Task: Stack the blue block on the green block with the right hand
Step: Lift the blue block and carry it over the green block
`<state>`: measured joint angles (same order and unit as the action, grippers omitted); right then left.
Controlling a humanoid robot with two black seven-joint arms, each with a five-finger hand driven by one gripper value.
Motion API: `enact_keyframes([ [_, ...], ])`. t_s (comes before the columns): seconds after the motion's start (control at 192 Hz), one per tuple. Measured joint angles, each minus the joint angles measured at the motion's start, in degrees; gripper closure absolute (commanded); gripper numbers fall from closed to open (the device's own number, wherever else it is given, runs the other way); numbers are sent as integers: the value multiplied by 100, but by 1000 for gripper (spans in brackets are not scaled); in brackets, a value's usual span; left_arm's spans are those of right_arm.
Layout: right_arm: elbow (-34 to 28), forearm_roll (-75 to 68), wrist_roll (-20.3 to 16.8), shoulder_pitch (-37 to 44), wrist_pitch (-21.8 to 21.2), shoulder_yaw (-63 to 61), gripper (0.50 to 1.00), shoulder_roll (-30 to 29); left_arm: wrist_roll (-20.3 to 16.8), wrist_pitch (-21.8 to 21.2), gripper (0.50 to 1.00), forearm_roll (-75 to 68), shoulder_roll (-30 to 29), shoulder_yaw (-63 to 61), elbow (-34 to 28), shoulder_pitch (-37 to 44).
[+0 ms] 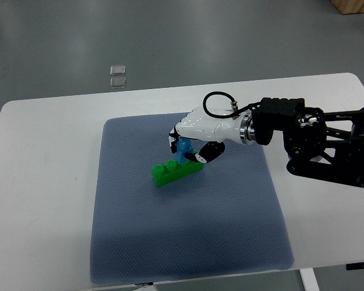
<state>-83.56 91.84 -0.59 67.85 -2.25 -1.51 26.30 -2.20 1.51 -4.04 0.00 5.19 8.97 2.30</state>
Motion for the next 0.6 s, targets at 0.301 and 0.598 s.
enact_keyframes([
  [0.301,448,263,14,207,44,237,1000,-443,0,0,500,0,0,0,0,0],
  [0.598,795,556,19,263,263,593,1000,-673,-2,0,500,0,0,0,0,-1],
])
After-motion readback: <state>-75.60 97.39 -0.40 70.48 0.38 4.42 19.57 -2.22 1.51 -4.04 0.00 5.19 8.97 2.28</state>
